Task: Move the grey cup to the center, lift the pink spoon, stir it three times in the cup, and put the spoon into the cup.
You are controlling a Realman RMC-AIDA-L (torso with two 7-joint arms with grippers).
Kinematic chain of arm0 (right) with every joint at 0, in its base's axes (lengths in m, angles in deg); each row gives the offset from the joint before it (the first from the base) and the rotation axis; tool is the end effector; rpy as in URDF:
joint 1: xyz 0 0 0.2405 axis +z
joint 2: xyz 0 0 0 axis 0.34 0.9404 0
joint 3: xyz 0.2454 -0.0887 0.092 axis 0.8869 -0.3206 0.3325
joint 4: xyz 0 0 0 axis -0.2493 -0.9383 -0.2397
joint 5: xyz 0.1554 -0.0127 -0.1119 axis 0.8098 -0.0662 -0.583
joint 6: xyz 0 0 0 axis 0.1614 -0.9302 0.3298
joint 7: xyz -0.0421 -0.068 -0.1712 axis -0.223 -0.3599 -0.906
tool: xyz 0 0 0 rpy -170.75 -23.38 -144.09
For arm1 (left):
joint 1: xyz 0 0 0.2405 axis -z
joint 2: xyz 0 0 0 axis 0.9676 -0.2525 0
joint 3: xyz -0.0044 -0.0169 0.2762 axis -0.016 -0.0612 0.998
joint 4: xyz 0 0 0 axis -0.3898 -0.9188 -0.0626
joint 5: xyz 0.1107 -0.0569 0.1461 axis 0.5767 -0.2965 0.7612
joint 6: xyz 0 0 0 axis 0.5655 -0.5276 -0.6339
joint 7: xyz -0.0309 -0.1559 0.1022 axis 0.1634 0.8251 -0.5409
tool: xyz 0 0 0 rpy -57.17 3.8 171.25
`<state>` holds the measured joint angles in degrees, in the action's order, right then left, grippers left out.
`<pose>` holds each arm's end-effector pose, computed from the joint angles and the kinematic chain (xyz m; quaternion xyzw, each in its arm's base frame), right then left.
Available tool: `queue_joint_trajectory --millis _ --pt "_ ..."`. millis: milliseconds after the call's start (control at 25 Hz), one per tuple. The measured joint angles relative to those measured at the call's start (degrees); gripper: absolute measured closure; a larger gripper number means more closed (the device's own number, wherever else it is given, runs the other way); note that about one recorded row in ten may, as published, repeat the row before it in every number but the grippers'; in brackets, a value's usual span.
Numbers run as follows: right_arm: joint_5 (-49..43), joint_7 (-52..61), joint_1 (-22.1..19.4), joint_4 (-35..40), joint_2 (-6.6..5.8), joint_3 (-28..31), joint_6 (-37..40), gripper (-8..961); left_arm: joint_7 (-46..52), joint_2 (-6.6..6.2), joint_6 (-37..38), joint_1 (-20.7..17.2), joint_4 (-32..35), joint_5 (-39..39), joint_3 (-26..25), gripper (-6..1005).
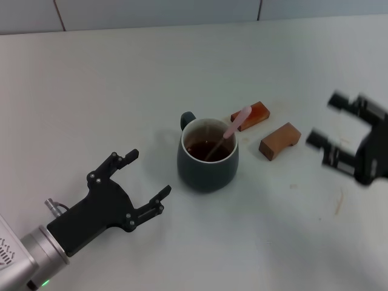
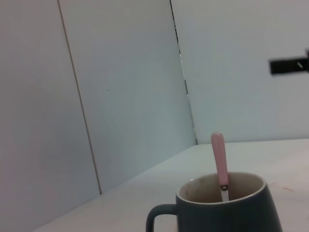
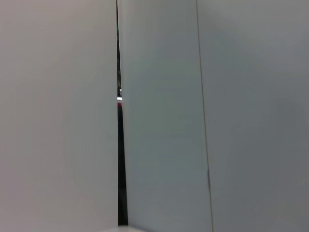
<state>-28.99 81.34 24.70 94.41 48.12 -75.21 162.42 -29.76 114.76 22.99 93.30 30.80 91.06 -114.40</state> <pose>0.2759 0.2499 -0.0079 -0.8562 0.1127 0.4043 0.3013 -0.2814 0.2579 -0.1162 -0.8926 -0.0445 -0.2916 0.3410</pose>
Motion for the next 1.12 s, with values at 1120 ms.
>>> queue_joint_trajectory --millis 1120 --pt "-7.78 -13.75 8.60 -22.79 0.56 0.61 -8.19 203 0.40 0.26 -2.25 1.04 -0.64 0.19 2.72 136"
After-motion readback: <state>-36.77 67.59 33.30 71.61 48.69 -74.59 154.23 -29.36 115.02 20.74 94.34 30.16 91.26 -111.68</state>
